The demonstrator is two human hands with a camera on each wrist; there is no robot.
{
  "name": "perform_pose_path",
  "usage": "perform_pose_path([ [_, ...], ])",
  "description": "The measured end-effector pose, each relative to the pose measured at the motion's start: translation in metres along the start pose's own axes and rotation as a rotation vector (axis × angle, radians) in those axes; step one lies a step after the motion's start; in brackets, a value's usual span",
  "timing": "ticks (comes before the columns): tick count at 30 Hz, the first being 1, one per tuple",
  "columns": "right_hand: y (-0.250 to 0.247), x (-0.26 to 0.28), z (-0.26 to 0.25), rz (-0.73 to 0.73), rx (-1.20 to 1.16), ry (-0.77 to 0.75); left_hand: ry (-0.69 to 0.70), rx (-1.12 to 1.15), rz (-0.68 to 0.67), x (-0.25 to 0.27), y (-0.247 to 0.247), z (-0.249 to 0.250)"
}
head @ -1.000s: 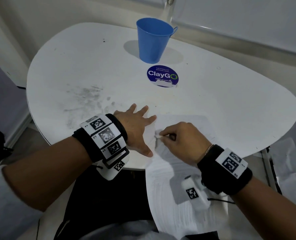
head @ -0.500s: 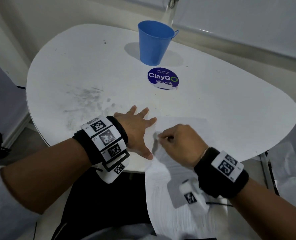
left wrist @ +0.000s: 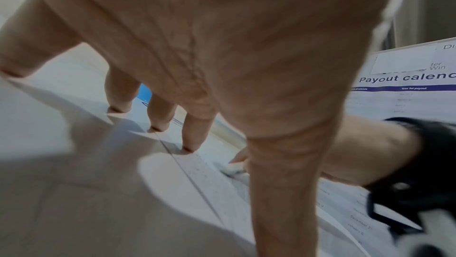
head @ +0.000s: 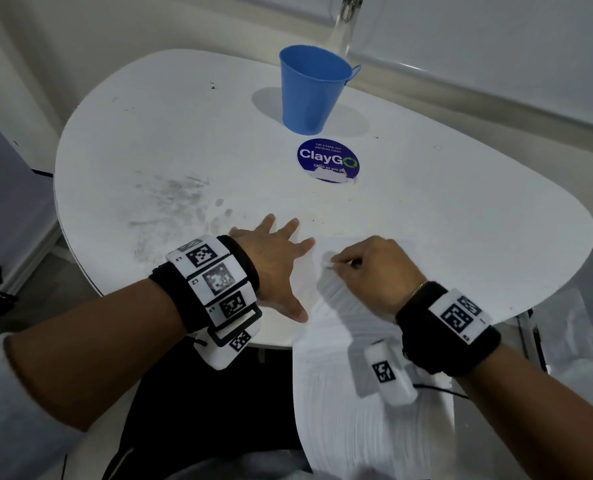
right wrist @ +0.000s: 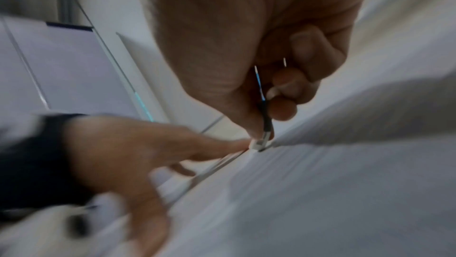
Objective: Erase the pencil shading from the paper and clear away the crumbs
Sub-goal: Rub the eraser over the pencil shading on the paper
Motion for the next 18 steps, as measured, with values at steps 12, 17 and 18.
perform_pose_path([
  [12,0.008,0.011,-0.011,-0.06,0.047,-0.093,-0.004,-0.004,0.002,-0.001,0.001,0.0],
  [17,0.003,0.004,-0.007,-0.086,0.044,-0.047,-0.012,0.007,-0.002,-0.001,0.001,0.0],
  [18,-0.001,-0.002,-0.002,-0.022,0.036,-0.003,-0.013,0.011,-0.006,-0.001,0.001,0.0],
])
Point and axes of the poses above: each hand's wrist, its own x-axis away from the middle knuckle, its own y-axis out of the palm, z = x × y, the point moved 2 cm from there along -x, towards the middle knuckle, and after that the axes turned 5 degrees about z, right-handed, at the moved point
